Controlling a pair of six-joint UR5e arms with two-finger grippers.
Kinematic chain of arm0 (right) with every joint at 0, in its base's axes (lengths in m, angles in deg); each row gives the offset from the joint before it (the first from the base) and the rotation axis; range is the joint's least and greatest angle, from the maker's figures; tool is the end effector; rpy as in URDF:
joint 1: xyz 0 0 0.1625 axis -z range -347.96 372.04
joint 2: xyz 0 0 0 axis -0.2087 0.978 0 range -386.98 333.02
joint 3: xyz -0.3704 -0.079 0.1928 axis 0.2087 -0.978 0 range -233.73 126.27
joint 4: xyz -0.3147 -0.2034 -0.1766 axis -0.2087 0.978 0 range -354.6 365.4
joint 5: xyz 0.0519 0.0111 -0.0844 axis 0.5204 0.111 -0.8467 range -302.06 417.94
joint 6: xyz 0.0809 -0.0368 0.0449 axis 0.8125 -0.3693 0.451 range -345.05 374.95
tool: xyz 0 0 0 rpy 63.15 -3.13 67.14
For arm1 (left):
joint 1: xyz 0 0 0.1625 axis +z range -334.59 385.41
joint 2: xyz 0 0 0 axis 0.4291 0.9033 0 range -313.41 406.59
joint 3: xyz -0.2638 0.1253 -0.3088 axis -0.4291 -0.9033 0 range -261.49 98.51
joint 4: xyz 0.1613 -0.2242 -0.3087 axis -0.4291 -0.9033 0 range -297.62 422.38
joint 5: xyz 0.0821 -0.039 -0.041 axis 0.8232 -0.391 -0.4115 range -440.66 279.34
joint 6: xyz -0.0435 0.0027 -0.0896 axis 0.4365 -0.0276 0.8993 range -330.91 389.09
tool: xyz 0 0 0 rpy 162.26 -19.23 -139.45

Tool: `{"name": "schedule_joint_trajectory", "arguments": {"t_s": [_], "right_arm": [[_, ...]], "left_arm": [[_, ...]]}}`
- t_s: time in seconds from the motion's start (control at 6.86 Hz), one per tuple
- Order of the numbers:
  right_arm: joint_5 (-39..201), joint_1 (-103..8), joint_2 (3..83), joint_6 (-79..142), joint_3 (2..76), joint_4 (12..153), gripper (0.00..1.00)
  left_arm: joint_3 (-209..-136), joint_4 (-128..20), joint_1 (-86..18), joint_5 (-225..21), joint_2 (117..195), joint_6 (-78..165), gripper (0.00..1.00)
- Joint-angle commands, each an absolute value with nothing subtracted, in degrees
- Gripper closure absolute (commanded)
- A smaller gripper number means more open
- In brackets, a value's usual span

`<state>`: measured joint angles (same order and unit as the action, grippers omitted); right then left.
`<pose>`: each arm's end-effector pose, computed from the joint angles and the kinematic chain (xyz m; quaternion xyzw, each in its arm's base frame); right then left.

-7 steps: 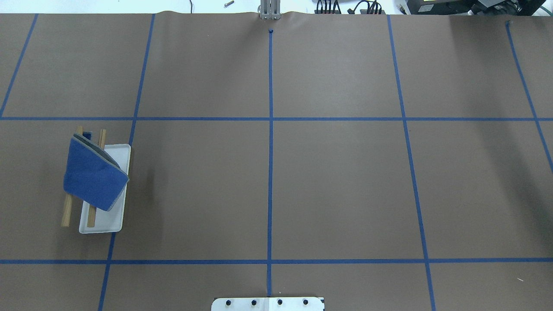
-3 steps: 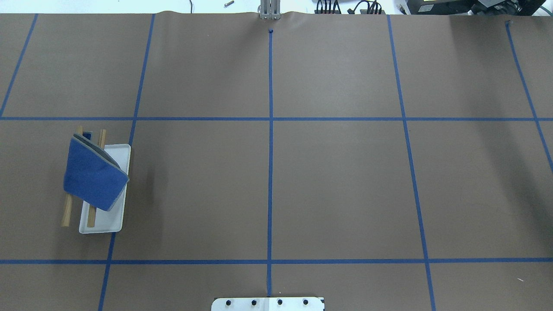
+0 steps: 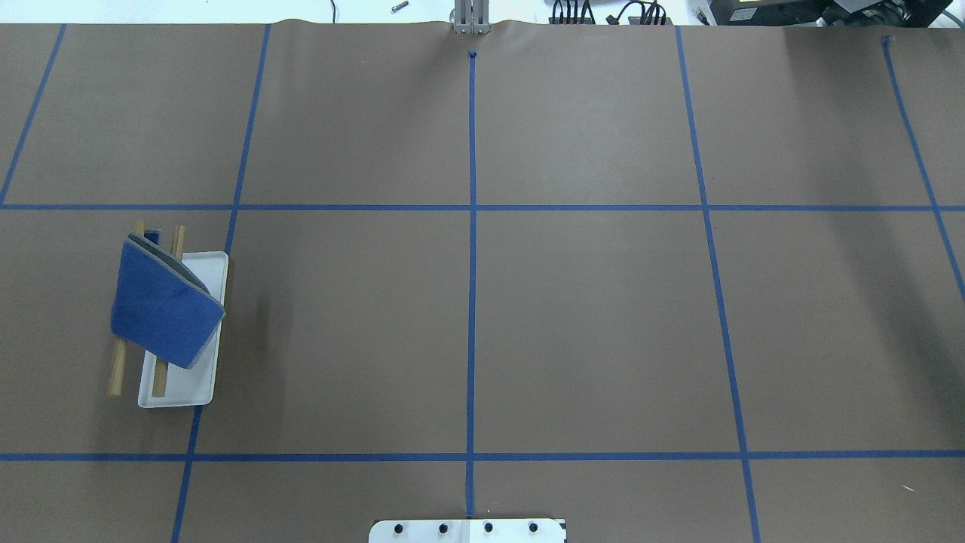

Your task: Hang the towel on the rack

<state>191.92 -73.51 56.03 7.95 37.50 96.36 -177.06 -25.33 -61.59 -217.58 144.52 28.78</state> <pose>0.0214 -0.5512 0.5866 0.0670 -0.3723 -0.1157 0.9184 -0.0316 -0.5534 0.5393 0.0803 0.3982 0.0652 0.9114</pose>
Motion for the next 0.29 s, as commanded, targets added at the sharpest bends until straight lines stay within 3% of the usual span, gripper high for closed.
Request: {"name": "schedule_joint_trajectory", "arguments": {"t_s": [0.0, 0.15], "right_arm": [[192.15, -73.47, 55.99, 8.0, 37.5, 96.36, 0.0], [192.15, -73.47, 55.99, 8.0, 37.41, 96.36, 0.0]], "left_arm": [[-177.02, -26.65, -61.6, -217.68, 144.06, 29.27, 0.02], [-177.29, -26.65, -61.6, -217.68, 144.06, 29.27, 0.02]]}}
